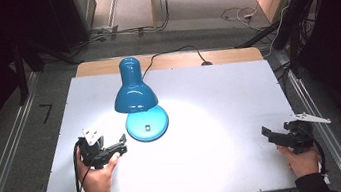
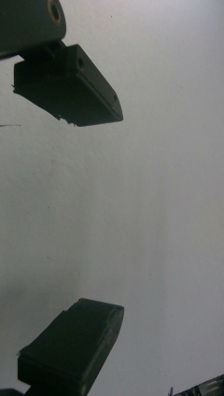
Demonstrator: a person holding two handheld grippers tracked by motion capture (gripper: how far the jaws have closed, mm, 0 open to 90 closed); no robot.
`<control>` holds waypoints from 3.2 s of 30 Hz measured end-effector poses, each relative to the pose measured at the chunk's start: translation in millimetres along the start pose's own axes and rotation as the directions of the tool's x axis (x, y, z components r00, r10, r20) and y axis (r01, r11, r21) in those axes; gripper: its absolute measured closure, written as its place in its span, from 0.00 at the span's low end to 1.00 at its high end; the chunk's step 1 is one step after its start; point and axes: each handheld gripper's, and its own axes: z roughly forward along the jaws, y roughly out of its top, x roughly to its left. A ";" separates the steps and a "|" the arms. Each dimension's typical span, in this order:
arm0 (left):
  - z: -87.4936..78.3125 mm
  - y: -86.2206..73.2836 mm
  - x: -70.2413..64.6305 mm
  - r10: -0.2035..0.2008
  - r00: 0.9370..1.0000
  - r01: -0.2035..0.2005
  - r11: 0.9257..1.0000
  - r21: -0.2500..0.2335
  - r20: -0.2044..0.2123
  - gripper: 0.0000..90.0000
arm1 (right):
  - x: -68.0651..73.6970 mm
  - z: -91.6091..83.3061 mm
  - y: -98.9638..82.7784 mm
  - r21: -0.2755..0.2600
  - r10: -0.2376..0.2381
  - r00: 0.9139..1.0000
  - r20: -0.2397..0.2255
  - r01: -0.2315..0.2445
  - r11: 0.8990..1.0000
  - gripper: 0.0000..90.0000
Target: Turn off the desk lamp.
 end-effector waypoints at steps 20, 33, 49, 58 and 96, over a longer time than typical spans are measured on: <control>5.2 2.6 -8.1 0.030 0.999 -0.030 0.999 0.011 0.026 0.11 | -0.1 0.3 -0.3 0.002 -0.003 1.000 0.000 0.003 1.000 0.07; 7.1 5.9 -14.5 0.041 0.999 -0.042 0.999 0.023 0.032 0.14 | 0.6 1.0 -0.6 0.007 -0.003 1.000 0.002 0.003 1.000 0.07; 11.7 8.3 -23.1 0.056 0.997 -0.057 0.998 0.004 0.050 0.15 | 0.6 1.7 -0.8 0.006 -0.010 1.000 0.001 0.010 1.000 0.07; 13.6 9.3 -27.2 0.053 0.997 -0.053 0.999 -0.009 0.053 0.17 | 1.2 2.1 -1.0 0.011 -0.011 1.000 0.001 0.011 1.000 0.07; 29.5 12.1 -44.4 0.085 0.993 -0.083 0.996 -0.021 0.081 0.20 | 0.6 2.8 -0.9 0.011 -0.013 1.000 0.001 0.013 1.000 0.07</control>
